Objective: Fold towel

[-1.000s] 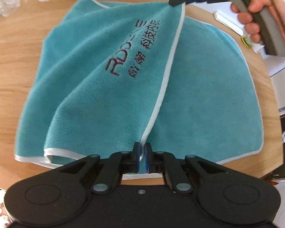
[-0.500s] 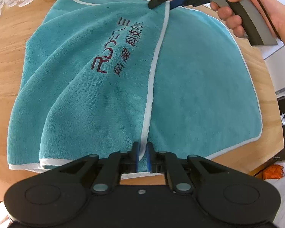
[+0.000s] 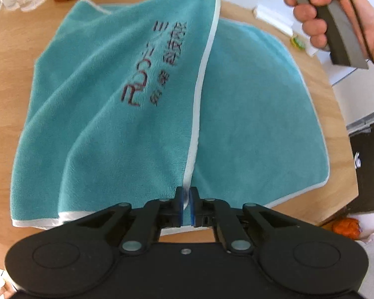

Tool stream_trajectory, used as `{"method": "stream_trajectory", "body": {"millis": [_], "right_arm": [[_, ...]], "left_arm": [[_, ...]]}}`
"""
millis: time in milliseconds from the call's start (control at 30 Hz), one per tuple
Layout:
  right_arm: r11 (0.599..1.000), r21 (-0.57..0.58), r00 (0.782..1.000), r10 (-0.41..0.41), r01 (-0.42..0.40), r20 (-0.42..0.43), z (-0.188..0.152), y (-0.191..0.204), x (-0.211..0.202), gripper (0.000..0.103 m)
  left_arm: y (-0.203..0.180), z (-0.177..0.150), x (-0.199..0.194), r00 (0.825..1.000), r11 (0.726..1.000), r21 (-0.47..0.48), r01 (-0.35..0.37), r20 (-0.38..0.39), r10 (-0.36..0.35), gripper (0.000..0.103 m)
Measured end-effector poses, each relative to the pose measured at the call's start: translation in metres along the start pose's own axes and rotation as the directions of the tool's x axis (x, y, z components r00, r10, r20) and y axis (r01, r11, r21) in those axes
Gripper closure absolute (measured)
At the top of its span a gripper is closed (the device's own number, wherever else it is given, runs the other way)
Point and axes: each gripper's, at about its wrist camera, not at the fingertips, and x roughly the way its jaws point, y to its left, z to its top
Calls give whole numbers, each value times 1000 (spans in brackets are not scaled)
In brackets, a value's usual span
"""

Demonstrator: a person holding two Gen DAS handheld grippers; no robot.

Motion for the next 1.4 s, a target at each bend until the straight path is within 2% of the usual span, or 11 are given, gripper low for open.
{"method": "stream_trajectory", "body": {"millis": [133, 267, 500, 633, 800, 967, 1067, 1133, 1233, 1333, 1400], "right_arm": [[996, -86, 999, 25, -22, 26, -2, -10, -17, 94], [983, -177, 998, 58, -51, 34, -8, -33, -42, 94], [896, -445, 998, 27, 4, 63, -23, -73, -85, 94], [898, -439, 996, 16, 22, 83, -19, -105, -97, 94], [893, -450, 995, 30, 17, 97, -17, -131, -107, 94], [870, -492, 998, -7, 37, 63, -24, -145, -92, 90], [887, -460, 999, -21, 38, 41, -31, -154, -81, 66], [893, -450, 1000, -23, 26, 13, -38, -159, -77, 66], [903, -429, 999, -33, 17, -31, -49, -167, -75, 63], [914, -406, 996, -44, 10, -74, -61, -175, -74, 63], [924, -383, 994, -45, 3, -102, -68, -180, -74, 63]], "left_arm": [[-15, 1, -6, 999, 997, -83, 6, 34, -3, 100], [-47, -5, -8, 996, 988, -143, -51, 67, 61, 100], [-137, -23, 18, 979, 962, -218, -164, 83, 185, 99], [-181, -21, 30, 981, 957, -242, -161, 71, 183, 100], [-222, -13, 38, 977, 967, -185, -173, 94, 193, 100], [-219, -12, 41, 969, 950, -224, -215, 72, 237, 99], [-208, -16, 32, 951, 925, -264, -272, 74, 301, 89], [-203, -14, 34, 926, 901, -272, -337, 76, 369, 63], [-200, -10, 43, 881, 867, -240, -437, 77, 466, 60], [-204, -4, 53, 872, 877, -142, -459, 116, 475, 57], [-208, 1, 60, 878, 887, -64, -457, 130, 461, 54]]}}
